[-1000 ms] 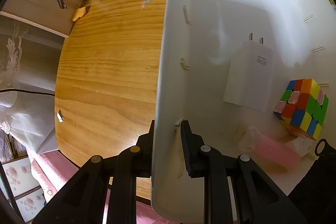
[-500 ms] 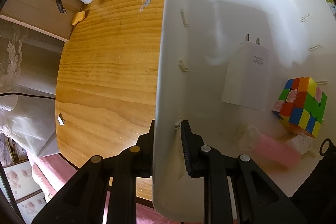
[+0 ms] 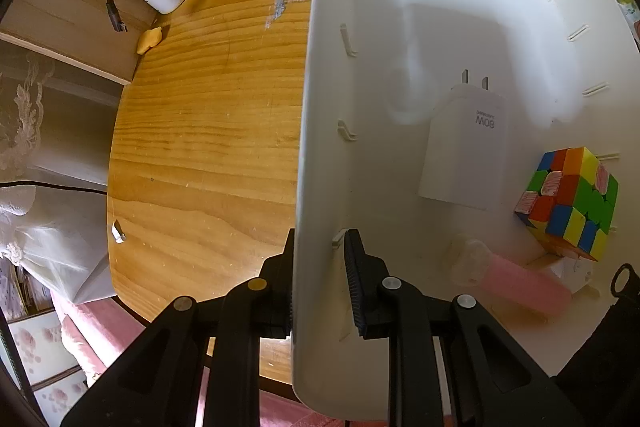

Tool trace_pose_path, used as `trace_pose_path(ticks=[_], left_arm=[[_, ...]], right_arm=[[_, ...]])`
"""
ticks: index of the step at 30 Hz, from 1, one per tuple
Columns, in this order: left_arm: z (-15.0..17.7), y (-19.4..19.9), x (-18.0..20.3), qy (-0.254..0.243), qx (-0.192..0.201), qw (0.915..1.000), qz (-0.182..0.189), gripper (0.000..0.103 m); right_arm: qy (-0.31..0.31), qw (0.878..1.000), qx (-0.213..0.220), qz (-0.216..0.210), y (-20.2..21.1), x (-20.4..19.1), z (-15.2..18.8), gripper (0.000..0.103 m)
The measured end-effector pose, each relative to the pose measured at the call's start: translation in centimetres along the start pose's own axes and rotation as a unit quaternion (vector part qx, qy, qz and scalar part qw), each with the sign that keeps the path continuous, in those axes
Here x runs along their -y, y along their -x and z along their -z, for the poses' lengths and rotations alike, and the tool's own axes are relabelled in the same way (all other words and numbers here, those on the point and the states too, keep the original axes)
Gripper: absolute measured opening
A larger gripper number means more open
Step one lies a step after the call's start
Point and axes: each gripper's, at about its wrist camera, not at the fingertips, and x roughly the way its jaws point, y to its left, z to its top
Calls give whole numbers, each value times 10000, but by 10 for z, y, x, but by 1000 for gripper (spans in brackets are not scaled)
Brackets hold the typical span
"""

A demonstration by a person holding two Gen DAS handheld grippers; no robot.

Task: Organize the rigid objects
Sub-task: 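Lift the pink oval case and carry it toward the basket, then lower the pink oval case into the basket and open the right gripper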

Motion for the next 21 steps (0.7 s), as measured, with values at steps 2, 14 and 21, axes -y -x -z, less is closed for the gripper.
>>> trace_pose_path(ticks=[2,14,21], left_arm=[[0,1,0,3,7,10000,5,24],[2,-1,-4,27,16,10000,41,24],[3,-2,-5,29,11,10000,42,24]], right_arm=[[92,9999,-17,-123,-3,-7,-1,72],[460,9949,-297,-844,-23,-52,-4,72],[541,9914,-541,-1064,-31,-74,3,72]])
